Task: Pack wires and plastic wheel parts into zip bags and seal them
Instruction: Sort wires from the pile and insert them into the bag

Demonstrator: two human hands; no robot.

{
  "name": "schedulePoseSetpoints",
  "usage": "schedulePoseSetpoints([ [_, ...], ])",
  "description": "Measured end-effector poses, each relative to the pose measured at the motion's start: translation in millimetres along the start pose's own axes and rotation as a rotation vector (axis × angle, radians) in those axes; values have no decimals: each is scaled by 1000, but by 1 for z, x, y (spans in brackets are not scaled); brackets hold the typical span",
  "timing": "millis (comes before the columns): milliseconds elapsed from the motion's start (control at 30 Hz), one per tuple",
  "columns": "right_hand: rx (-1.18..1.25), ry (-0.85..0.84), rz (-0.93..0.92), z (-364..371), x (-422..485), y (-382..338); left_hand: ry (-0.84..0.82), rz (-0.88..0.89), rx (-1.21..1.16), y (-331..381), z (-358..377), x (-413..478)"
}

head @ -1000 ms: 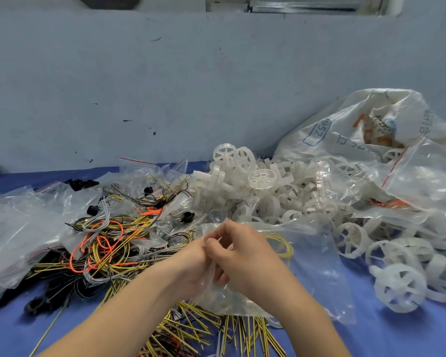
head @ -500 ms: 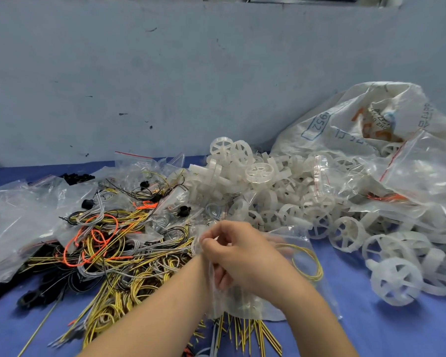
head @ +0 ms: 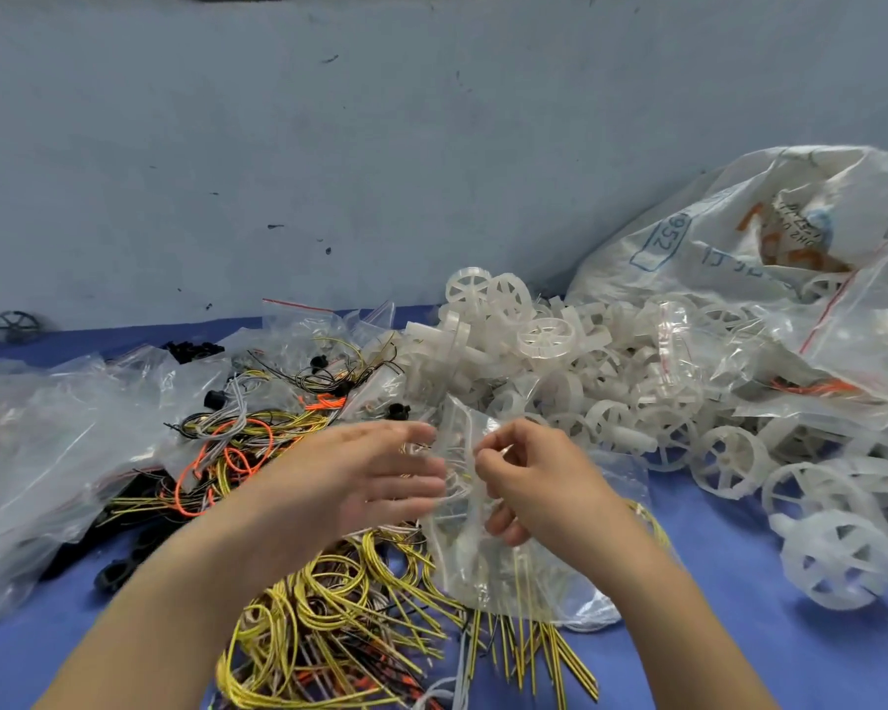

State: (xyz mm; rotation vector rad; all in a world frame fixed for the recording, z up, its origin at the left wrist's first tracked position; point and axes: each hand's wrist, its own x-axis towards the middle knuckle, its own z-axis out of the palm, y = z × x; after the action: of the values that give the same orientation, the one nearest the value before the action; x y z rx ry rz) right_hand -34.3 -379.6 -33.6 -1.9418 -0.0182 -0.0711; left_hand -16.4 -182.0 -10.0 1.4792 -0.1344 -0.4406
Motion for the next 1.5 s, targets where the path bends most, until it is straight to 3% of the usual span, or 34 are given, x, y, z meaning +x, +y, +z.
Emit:
schedulePoseSetpoints([
  [133, -146, 7, -18, 9, 0, -3, 545, 203, 119, -14, -53, -15],
  [200, -186, 27, -25, 11, -1, -5, 615, 199, 213, -25, -63, -15],
  [300, -229, 105, -34, 6, -2, -7, 513, 212, 371, -37, -58, -9],
  [467, -187, 219, -47, -5, -4, -7, 431, 349, 906, -43, -33, 10],
  [667, -158, 206, -17, -11, -8, -6, 358, 398, 1100, -44, -16, 29],
  [833, -154, 212, 2, -18, -11, -5, 373, 307, 1293, -49, -20, 36],
  [967, -162, 211, -3, -19, -11, -4, 295, 198, 1326, -49, -30, 30],
  [1200, -167, 190, -28, -14, -9, -3, 157, 258, 1229, -37, -36, 6],
  [1500, -306, 116, -76, 4, -10, -6, 48, 247, 1396, -52, -40, -8],
])
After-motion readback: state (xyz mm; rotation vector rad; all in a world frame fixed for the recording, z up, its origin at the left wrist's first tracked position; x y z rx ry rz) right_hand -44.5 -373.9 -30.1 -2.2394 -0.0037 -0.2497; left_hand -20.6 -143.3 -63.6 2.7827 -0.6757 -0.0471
